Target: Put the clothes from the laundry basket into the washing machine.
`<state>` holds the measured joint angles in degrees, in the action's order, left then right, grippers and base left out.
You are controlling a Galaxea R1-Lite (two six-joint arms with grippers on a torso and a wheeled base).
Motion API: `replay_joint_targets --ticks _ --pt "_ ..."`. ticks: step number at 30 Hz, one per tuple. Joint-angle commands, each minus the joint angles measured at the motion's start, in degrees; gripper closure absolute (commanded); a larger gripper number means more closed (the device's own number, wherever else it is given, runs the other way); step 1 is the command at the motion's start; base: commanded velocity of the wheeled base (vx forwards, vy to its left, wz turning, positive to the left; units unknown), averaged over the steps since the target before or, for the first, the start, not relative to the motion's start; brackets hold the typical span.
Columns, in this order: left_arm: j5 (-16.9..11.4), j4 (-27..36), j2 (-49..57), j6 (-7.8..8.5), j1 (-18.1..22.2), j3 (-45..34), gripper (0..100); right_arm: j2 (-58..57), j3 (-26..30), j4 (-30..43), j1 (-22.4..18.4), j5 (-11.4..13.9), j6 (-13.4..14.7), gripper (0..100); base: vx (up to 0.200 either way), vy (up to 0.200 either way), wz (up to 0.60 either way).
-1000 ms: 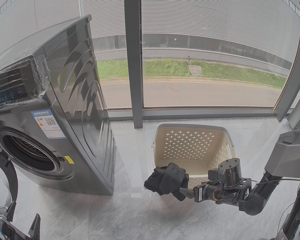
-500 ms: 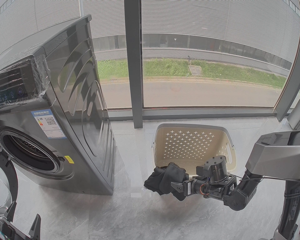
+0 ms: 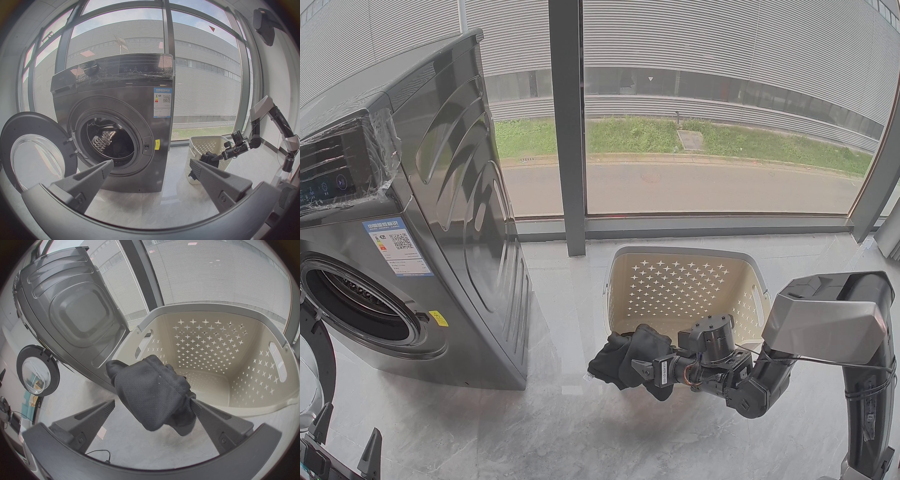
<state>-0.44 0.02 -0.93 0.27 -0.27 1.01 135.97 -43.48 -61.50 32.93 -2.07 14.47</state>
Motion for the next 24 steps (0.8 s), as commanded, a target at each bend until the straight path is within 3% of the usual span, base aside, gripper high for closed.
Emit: replay_joint_targets --ticks 1,7,8,24 --pt "0.0 -0.02 0.93 0.08 0.0 -0.84 0 2.37 -0.99 -1.25 -0.14 0.05 -0.41 0 0.0 0.0 0.0" --pt "0.0 -0.02 0.93 0.0 0.0 -0.84 0 2.45 -1.78 -1.87 -0.06 0.23 -0.5 0 0.0 0.0 0.0" --pt "0.0 -0.02 0.93 0.0 0.0 -0.84 0 2.45 -1.87 -1.87 -0.06 0.23 -0.5 100 0.0 0.0 0.0" --pt "0.0 -0.11 0.93 0.08 0.0 -0.84 0 -3.43 0.24 -1.78 -1.46 0.31 -0.94 100 0.0 0.0 0.0"
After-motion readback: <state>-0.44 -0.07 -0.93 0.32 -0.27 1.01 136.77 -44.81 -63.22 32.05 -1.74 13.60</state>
